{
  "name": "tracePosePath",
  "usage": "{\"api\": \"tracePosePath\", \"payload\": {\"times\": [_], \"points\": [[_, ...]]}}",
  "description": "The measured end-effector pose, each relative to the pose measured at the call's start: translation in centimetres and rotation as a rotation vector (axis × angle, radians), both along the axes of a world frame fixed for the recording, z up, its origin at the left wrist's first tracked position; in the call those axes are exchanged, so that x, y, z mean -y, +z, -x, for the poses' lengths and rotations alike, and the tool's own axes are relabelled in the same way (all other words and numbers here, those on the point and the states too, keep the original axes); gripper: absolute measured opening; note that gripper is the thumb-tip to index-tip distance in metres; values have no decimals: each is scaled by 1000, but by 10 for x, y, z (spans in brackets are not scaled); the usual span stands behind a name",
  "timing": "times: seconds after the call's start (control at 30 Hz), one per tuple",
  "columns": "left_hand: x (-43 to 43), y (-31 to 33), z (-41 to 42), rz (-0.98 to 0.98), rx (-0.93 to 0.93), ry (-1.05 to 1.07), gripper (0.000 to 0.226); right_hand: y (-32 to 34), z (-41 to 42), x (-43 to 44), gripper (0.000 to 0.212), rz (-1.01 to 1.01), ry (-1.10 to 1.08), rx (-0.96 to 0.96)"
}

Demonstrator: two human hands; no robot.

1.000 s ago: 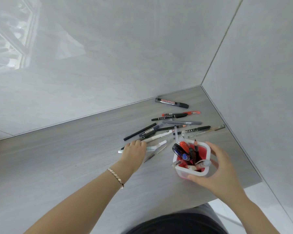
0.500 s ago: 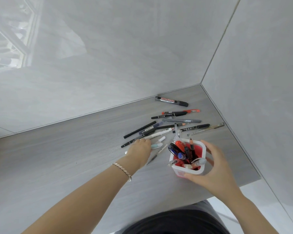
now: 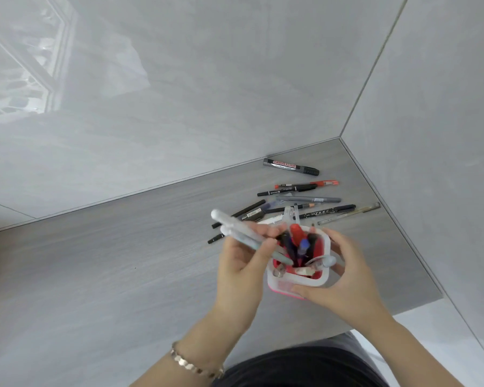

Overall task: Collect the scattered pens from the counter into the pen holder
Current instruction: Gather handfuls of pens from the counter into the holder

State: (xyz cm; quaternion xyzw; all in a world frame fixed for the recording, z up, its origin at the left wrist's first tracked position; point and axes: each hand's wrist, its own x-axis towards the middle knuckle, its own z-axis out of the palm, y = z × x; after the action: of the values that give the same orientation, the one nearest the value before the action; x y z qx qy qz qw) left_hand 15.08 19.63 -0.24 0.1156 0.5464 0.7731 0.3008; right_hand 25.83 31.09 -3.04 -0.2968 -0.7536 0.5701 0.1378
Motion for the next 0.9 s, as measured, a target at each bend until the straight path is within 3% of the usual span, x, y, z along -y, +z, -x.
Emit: {"api": "tracePosePath", "payload": {"times": [0.07, 0.13, 0.23, 0.33, 0.47, 0.63, 0.73, 0.83, 0.9], "points": [[1, -6, -12, 35, 58, -17, 22, -3, 1, 2, 79, 26, -1, 16], [1, -3, -19, 83, -4, -15, 28, -5, 0, 4, 83, 32, 16, 24], [6, 1, -13, 77, -343, 83, 57, -4, -2, 6, 83, 5, 22, 24], [10, -6, 1, 68, -729, 150, 70, -2, -4, 7, 82, -6, 42, 37], [8, -12, 11, 334, -972, -17, 34, 2, -4, 11, 82, -29, 78, 53], [3, 2, -4, 352, -901, -576, 64, 10, -7, 11, 70, -30, 54, -1], [-8, 8, -7, 473, -960, -743, 67, 11, -16, 4, 71, -83, 54, 33], [-16, -6, 0, 351, -763, -567, 56, 4, -33, -9, 77, -78, -13, 52], [-18, -28, 11, 444, -625, -338, 52, 2, -41, -18, 84, -84, -65, 78]]}}
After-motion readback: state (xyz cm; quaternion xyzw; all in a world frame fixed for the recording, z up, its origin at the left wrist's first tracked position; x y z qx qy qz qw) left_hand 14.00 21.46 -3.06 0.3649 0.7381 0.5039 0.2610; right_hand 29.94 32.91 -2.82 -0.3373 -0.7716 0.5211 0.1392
